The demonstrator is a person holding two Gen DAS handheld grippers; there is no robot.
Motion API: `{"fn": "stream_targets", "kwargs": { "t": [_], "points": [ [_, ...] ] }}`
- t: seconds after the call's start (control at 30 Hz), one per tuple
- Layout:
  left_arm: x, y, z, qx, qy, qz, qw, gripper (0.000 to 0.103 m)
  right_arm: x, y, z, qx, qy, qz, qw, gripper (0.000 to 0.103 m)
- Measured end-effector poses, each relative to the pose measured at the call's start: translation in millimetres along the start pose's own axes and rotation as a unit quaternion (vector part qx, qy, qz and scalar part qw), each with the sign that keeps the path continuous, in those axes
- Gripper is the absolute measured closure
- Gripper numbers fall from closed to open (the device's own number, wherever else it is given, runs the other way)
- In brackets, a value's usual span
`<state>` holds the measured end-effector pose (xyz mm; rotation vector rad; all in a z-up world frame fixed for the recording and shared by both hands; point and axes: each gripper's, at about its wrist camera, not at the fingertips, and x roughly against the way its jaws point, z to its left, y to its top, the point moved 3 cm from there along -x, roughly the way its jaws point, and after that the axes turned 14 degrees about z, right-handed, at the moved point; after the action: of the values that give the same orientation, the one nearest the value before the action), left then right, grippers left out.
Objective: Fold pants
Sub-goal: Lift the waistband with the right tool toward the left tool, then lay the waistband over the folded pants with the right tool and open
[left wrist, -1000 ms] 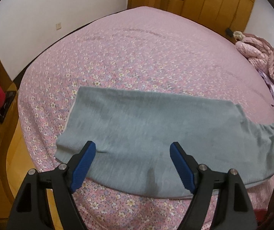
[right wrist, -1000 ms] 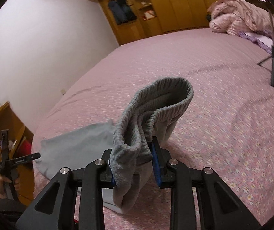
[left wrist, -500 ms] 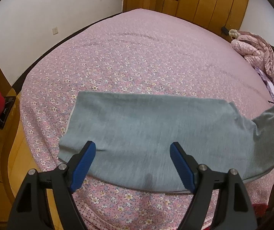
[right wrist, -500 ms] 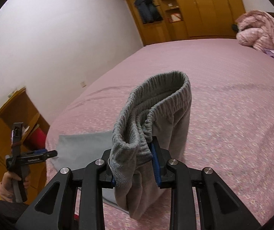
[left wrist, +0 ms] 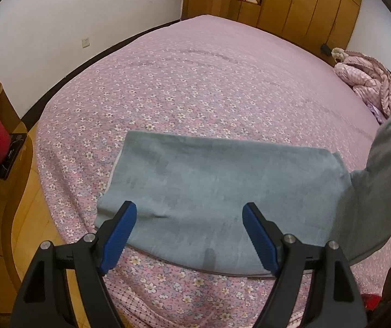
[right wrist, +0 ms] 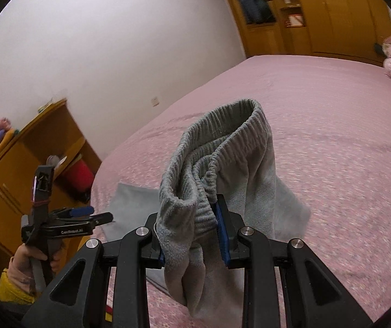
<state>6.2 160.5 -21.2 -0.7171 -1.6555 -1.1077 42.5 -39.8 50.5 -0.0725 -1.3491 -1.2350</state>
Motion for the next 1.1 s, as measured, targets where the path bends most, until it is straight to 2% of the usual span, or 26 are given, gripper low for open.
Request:
{"fn": "stream_targets", "kwargs": {
  "t": [0.33,0.47,0.7,0.77,0.9,0.97,1.1],
  "points": [
    [-7.8,1.5,8.8,0.015,-0.014,0.004,0.9998,0.02,-68.0,6.3,41.4,0.057,0.029,0.068,0.996,0.074],
    [-9.5,4.4,8.1,0.016,-0.023,0.002,0.9996,0.02,-102.7,3.8,56.1,0.085,0.017,0.095,0.992,0.074],
    [-20.8,7.5,11.0,0.025,-0.031,0.012,0.9991,0.02,-157.3,-6.1,58.9,0.06,0.007,0.162,0.985,0.071],
    [-25.1,7.2,12.7,0.031,-0.038,0.017,0.9986,0.02,-161.5,-8.1,60.9,0.065,0.004,0.168,0.984,0.07],
    [-30.0,6.5,14.2,0.04,-0.049,0.025,0.9977,0.02,-152.5,-11.2,64.1,0.073,0.034,0.174,0.981,0.051],
    [-31.4,7.4,14.4,0.042,-0.056,0.028,0.9972,0.02,-146.0,-13.1,64.9,0.073,0.044,0.173,0.981,0.049],
    [-31.8,9.2,10.3,0.048,-0.082,0.032,0.995,0.02,-127.8,-16.5,55.7,0.066,0.035,0.162,0.984,0.047]
  ]
}}
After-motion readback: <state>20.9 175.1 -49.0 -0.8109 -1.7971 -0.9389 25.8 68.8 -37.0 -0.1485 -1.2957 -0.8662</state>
